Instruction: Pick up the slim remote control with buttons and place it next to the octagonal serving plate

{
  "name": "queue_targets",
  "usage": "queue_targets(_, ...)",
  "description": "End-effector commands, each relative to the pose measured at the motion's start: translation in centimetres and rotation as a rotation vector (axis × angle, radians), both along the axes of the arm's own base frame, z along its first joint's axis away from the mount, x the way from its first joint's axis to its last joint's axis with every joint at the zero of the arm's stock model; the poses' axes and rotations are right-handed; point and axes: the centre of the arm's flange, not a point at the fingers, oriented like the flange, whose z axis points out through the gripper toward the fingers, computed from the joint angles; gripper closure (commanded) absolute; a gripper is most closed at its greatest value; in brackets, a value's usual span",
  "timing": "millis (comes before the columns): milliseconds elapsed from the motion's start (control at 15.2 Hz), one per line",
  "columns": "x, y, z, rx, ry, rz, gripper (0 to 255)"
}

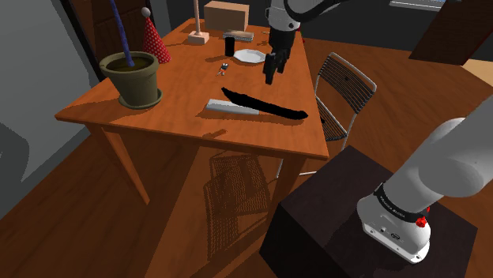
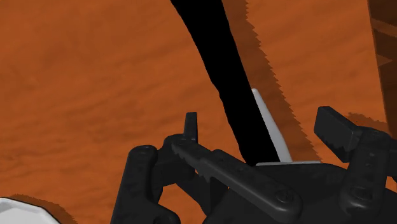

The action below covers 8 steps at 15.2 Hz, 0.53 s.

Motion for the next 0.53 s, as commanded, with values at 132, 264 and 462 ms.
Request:
queue_targets(132, 3.7, 2.5, -2.6, 0.010, 0.006, 0.040, 0)
queue_targets(264, 5.6, 3.8, -3.9, 0.015, 0.010, 0.060, 0)
queue_targets(462, 8.3, 6.0, -5.8, 0.022, 0.015, 0.089, 0)
